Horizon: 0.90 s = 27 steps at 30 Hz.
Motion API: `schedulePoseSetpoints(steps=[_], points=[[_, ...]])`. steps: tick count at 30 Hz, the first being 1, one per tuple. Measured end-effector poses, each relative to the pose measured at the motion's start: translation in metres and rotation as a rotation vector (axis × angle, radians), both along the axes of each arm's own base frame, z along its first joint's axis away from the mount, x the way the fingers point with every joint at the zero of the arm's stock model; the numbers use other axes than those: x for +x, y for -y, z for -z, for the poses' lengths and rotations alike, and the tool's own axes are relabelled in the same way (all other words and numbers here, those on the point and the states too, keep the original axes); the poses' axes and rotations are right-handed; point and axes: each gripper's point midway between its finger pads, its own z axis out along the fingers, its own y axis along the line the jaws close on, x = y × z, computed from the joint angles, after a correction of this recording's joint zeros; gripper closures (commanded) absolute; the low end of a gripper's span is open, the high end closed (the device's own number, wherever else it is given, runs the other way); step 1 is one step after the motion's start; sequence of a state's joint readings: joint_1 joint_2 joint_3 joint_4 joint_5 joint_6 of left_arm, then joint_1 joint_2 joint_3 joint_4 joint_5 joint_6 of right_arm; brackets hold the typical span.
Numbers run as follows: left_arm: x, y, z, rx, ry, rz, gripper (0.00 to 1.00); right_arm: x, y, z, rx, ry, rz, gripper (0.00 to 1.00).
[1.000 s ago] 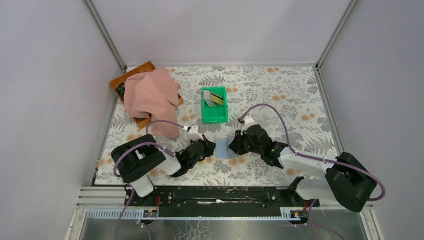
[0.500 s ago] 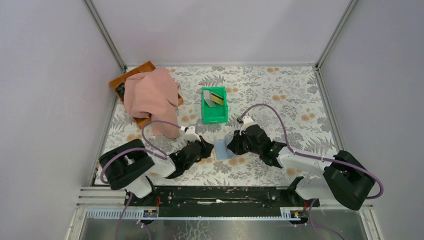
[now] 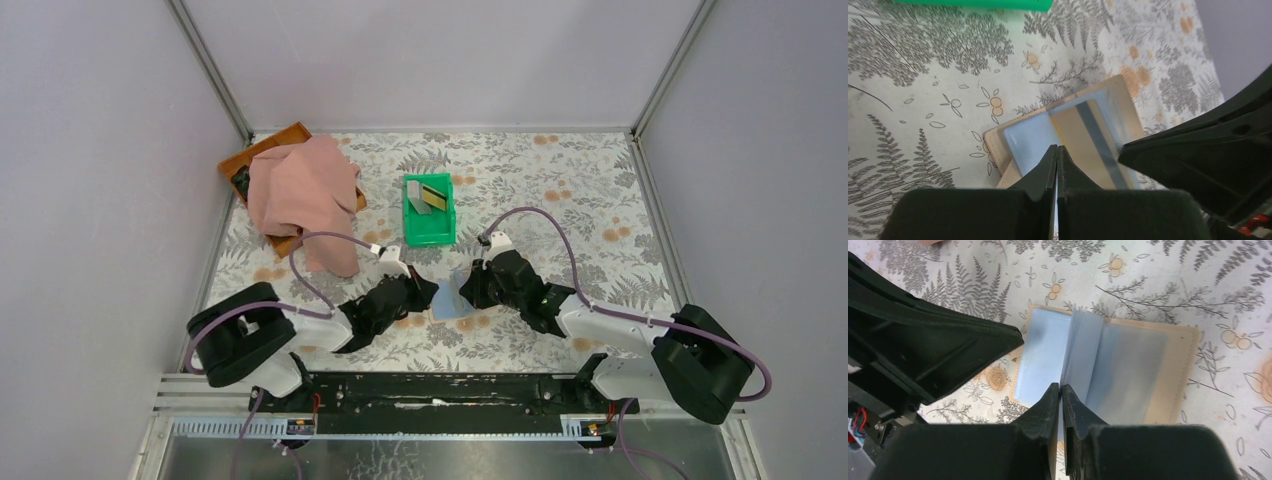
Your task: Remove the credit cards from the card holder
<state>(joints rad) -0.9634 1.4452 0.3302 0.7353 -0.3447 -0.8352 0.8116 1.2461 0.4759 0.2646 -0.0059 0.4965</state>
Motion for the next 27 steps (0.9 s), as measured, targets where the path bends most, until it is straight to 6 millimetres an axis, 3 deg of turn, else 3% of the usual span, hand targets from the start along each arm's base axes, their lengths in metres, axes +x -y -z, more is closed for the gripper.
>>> schedulePoseSetpoints(steps=[8, 20, 23, 27], points=[[-0.010, 0.017, 0.043, 0.070, -0.093, 0.082, 1.00, 0.005, 0.018, 0.008, -0.072, 0.006, 0.073, 0.86], [-0.006, 0.032, 0.045, 0.011, -0.090, 0.099, 1.00, 0.006, 0.027, 0.023, -0.131, -0.012, 0.103, 0.80], [-0.007, 0.034, 0.045, 0.004, -0.092, 0.103, 1.00, 0.007, 0.033, 0.031, -0.164, -0.023, 0.125, 0.90], [-0.007, 0.034, 0.045, 0.004, -0.093, 0.104, 1.00, 0.009, 0.036, 0.032, -0.172, -0.030, 0.154, 0.90]])
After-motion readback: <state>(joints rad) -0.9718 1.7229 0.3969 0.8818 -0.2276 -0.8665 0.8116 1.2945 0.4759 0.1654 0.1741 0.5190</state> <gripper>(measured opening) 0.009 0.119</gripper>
